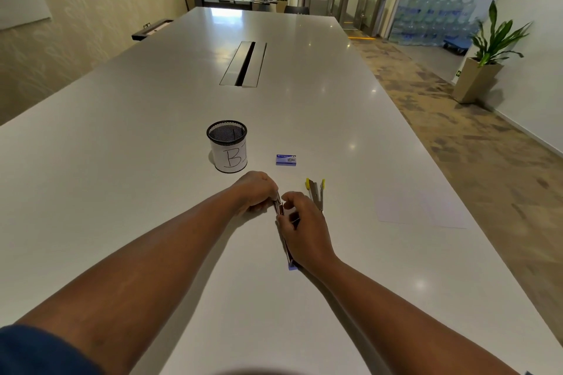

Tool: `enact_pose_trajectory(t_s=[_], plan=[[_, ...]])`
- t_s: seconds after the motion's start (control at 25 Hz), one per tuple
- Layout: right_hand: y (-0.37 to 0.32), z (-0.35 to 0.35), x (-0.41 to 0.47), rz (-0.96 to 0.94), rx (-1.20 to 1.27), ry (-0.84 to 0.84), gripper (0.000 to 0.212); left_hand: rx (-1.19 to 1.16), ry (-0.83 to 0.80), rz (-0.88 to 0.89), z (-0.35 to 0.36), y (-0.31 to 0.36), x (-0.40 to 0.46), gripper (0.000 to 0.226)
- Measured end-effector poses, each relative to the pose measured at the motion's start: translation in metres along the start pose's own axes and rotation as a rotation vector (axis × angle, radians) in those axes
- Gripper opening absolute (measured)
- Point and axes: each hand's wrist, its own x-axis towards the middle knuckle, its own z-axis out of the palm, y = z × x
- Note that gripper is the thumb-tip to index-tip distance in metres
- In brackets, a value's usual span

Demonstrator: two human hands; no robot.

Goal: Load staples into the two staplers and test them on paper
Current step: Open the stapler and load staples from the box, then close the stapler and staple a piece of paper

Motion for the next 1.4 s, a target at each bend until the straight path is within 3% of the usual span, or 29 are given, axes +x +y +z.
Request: enact_pose_trajectory(t_s=[0.36, 0.56, 0.72, 0.8, 0.92, 1.08, 1.16, 1.28, 1.4], plan=[[0.001, 0.008, 0.004, -0.035, -0.1, -0.021, 0.018, -0.112, 0.004, 0.02, -0.001, -0.012, 0.006, 0.012], [-0.001, 0.006, 0.004, 0.041, -0.181, -0.048, 0.042, -0.139, 0.065, 0.128, 0.003, -0.019, 0.004, 0.013], [-0.006, 0.006, 0.005, 0.074, -0.195, -0.049, 0.025, -0.196, 0.102, 0.237, 0.004, -0.03, -0.006, 0.015], [-0.007, 0.002, 0.005, 0.106, -0.148, -0.048, 0.017, -0.265, 0.135, 0.28, 0.006, -0.035, -0.012, 0.015], [-0.007, -0.004, 0.0, 0.163, 0.003, -0.006, 0.031, -0.297, 0.167, 0.331, 0.014, -0.04, -0.022, 0.01], [-0.006, -0.009, -0.005, 0.15, 0.196, 0.071, 0.04, -0.403, 0.047, 0.325, 0.026, -0.039, -0.035, 0.031], [-0.006, -0.01, -0.005, 0.151, 0.233, 0.065, 0.043, -0.47, 0.012, 0.302, 0.029, -0.034, -0.038, 0.024], [-0.005, -0.009, -0.006, 0.147, 0.265, 0.016, 0.043, -0.496, 0.102, 0.244, 0.03, -0.029, -0.038, 0.017], [-0.004, -0.013, -0.006, 0.119, 0.337, 0.014, 0.027, -0.546, 0.237, 0.221, 0.032, -0.031, -0.034, 0.02]])
